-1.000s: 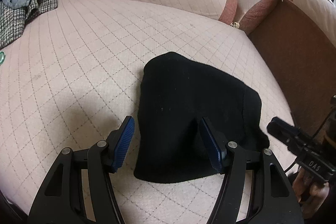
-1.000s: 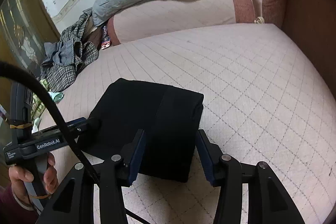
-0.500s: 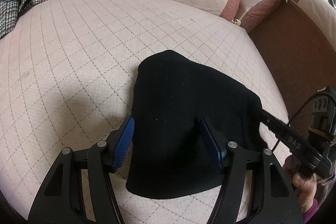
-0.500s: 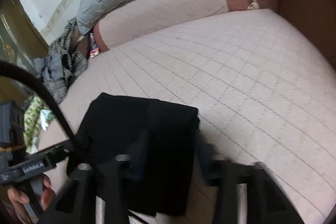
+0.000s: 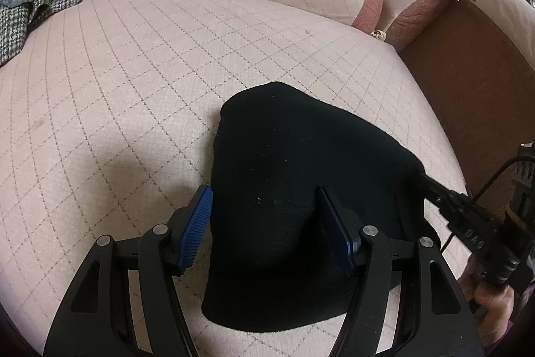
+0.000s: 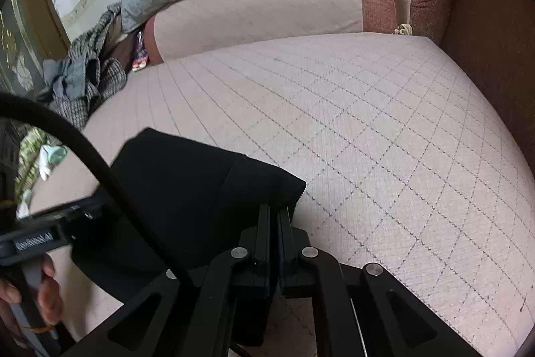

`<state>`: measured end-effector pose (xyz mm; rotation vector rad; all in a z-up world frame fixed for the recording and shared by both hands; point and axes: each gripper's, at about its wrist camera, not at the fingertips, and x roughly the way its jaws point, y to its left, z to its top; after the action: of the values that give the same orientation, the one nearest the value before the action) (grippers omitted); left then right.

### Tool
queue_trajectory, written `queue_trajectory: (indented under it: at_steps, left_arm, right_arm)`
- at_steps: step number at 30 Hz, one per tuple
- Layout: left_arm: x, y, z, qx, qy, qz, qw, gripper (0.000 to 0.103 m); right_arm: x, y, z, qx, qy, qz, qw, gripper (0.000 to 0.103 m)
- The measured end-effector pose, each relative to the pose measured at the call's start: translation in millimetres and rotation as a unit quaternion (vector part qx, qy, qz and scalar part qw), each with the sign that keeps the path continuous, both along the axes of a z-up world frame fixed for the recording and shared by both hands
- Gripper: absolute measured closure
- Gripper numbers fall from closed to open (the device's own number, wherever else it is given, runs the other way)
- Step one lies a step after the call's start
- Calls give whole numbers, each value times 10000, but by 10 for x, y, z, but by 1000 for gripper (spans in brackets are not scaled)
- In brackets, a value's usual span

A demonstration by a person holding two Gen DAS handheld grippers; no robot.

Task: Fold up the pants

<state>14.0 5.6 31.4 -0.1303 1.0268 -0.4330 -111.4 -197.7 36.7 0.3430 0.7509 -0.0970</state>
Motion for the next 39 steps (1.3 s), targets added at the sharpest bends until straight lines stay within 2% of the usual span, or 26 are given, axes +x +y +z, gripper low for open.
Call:
queue_trajectory:
  at_steps: [2, 3, 4, 5, 6, 8, 10, 19, 31, 35, 38, 39]
  left_arm:
    - [-5, 28, 34, -74, -12, 9, 10000, 39]
    - [-13, 34, 57, -96, -44, 14, 9999, 39]
    - [-18, 45, 79, -111, -83, 6, 9999, 39]
    - [-25, 49, 94, -125, -111, -15, 9999, 39]
    - [-23, 52, 101, -133, -123, -44, 9998, 39]
    - [-8, 60, 92, -131, -74, -79, 9999, 39]
    - [8, 74, 77, -128, -15, -92, 9999, 39]
    - [23, 88, 39, -230, 100, -122, 9996, 39]
    - [43, 168, 59, -473, 192, -119, 9986, 38]
    - [-11, 168, 92, -430, 103, -108, 9990, 39]
    - [-70, 187, 115, -395, 17, -32, 9992, 38]
    - [-76, 186, 125, -360, -35, -18, 9993, 39]
  right_arm:
    - [-64, -37, 57, 161, -51, 0, 9999, 91]
    - [-116, -55, 84, 296, -119, 28, 9995, 75]
    - [-161, -63, 100, 414, -189, 45, 9990, 51]
    - [-212, -72, 109, 566, -270, 54, 9980, 43]
    - [-228, -78, 105, 692, -301, 77, 9971, 41]
    - [-273, -108, 60, 1019, -333, 136, 9941, 41]
    - [-274, -105, 14, 1108, -275, 130, 9934, 41]
    - [-207, 18, -59, 1008, -97, 164, 9947, 41]
    - [-166, 26, 35, 760, -157, 93, 9969, 41]
    - [-50, 87, 90, 305, -194, 25, 9993, 41]
    - [55, 85, 123, -154, -63, -273, 9995, 43]
    - [43, 81, 160, -253, -143, -367, 9989, 45]
